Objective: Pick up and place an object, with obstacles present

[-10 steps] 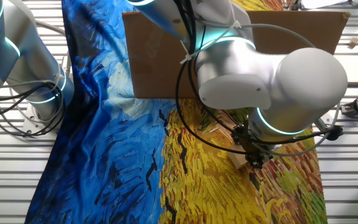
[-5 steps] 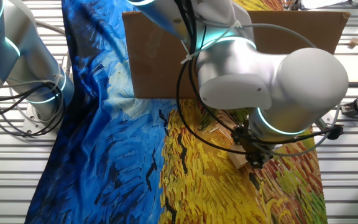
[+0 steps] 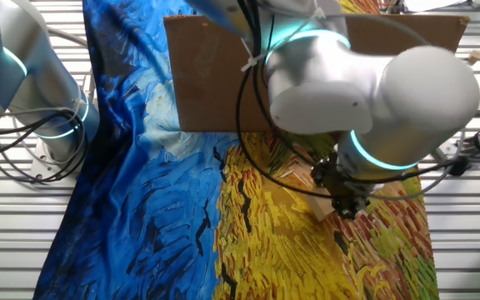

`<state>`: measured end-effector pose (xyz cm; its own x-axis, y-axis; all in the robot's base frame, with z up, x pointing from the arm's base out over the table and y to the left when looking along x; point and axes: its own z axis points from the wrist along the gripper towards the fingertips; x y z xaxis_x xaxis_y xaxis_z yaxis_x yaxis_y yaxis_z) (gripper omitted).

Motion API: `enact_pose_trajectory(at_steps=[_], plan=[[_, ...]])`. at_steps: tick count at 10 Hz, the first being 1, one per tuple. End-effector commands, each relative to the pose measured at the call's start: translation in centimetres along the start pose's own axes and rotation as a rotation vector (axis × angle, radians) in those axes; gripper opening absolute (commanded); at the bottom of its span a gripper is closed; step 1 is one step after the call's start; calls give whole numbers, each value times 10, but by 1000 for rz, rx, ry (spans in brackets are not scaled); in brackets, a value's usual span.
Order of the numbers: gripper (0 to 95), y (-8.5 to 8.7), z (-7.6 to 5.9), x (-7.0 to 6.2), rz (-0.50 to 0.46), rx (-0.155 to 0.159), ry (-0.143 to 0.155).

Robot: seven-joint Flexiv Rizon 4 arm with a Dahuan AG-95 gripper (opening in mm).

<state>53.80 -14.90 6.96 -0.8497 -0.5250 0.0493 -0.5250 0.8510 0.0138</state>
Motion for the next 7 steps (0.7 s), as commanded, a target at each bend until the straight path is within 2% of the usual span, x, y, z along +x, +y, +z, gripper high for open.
enact_pose_trajectory(at_steps=[1, 4, 7], plan=[[0, 10, -33, 1, -13, -1, 19], [0, 20, -71, 8, -14, -8, 44], [0, 23, -97, 13, -24, -24, 62]])
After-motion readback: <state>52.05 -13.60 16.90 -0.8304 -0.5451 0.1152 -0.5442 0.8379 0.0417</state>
